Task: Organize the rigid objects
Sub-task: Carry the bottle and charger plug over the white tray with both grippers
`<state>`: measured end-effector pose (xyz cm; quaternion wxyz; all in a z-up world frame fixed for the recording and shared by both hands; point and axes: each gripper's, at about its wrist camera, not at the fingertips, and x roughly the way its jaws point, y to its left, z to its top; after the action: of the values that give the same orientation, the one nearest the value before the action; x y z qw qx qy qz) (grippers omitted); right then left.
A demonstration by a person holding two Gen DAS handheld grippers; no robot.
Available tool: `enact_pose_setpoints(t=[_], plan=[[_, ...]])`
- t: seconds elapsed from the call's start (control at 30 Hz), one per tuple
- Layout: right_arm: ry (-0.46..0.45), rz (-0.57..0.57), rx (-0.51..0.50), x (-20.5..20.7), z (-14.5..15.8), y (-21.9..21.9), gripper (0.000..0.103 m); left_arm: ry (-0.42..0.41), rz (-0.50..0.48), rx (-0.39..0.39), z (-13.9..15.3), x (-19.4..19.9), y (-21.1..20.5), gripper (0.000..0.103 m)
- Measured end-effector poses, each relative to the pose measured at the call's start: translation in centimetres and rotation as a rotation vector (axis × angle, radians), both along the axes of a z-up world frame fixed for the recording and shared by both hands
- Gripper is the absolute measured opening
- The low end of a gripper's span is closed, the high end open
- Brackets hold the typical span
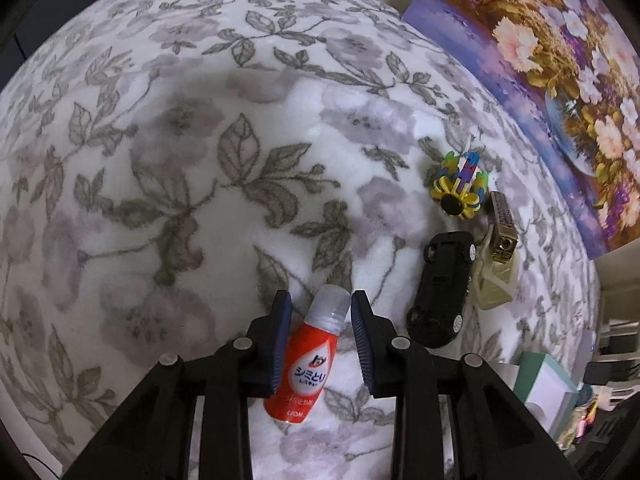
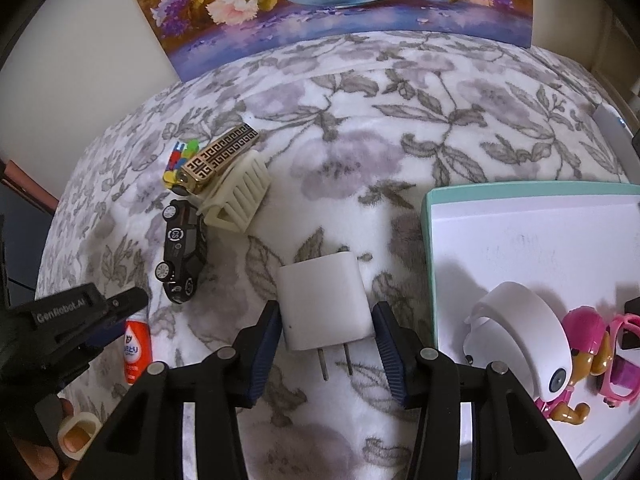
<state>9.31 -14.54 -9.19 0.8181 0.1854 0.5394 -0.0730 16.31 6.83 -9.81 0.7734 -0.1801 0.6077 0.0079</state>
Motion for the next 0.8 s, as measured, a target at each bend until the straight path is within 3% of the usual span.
enact_pose_setpoints(t=[0.23, 0.57, 0.8], plan=[[0.014, -0.009, 0.022, -0.2, 0.1, -0.2, 0.050, 0.015, -0.002, -0.021, -0.1, -1.0, 0.4, 0.029], [0.032, -0.020, 0.047, -0.7, 0.3, -0.6, 0.050, 0.007, -0.065, 0.118, 0.3, -1.9, -1.4, 0.025], [-0.019, -0.021, 0.059, -1.5, 2.4, -1.3, 0.047, -0.074, -0.035, 0.049, 2.9, -2.4, -1.6, 0.025]])
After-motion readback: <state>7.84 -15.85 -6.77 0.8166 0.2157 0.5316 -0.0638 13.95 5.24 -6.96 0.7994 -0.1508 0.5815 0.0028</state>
